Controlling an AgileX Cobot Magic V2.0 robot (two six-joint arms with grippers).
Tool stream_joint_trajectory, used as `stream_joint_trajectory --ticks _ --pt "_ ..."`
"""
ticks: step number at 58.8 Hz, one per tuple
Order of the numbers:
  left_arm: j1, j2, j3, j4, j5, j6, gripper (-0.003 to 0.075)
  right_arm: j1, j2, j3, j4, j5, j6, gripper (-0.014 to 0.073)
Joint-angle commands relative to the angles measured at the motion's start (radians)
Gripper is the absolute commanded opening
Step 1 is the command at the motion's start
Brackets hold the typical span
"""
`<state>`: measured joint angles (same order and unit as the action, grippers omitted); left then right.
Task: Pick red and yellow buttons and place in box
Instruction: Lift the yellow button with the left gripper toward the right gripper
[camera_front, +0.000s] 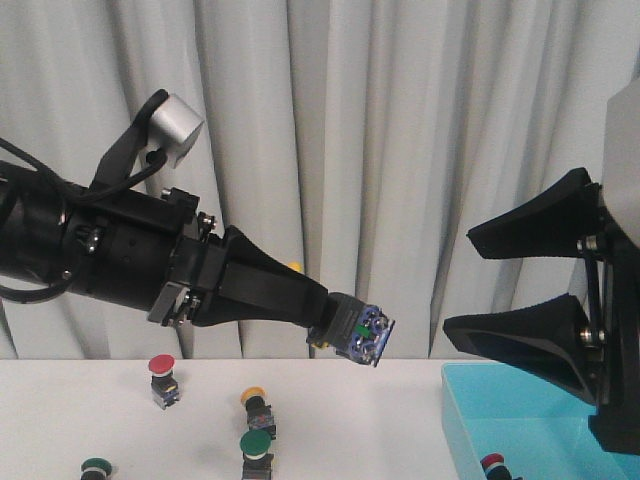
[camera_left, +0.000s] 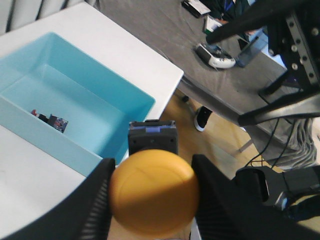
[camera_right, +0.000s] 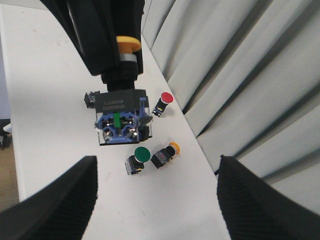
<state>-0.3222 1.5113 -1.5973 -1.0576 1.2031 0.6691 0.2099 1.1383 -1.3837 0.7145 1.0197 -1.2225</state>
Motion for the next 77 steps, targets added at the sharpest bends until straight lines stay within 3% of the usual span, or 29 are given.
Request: stream_joint_trajectory --ticks 1,12,24,52,77 --pt "-0.001 -0.037 -0.029 -0.094 -0.015 0.005 -0.0002 0.019 -0.01 -0.026 0.044 -0.036 -0.038 0.0487" --pt "-0.001 -0.037 -0.029 -0.202 -0.051 -0.057 0.0001 0.141 -0.009 -0.026 -0.051 -0.065 -0.089 0.0487" --pt "-0.001 -0.037 -0.029 -0.207 -0.073 -0.132 0.0005 0.202 -0.001 -0.026 -0.198 -0.158 0.004 0.0487" --pt "-0.001 -0.037 -0.029 -0.2 -0.113 -0.133 0.0005 0.202 0.034 -0.026 -0.186 -0.224 -0.008 0.0487" --pt "-0.001 -0.035 -0.029 -0.171 -0.121 -0.181 0.001 0.202 0.053 -0.026 -0.116 -0.259 -0.11 0.0487"
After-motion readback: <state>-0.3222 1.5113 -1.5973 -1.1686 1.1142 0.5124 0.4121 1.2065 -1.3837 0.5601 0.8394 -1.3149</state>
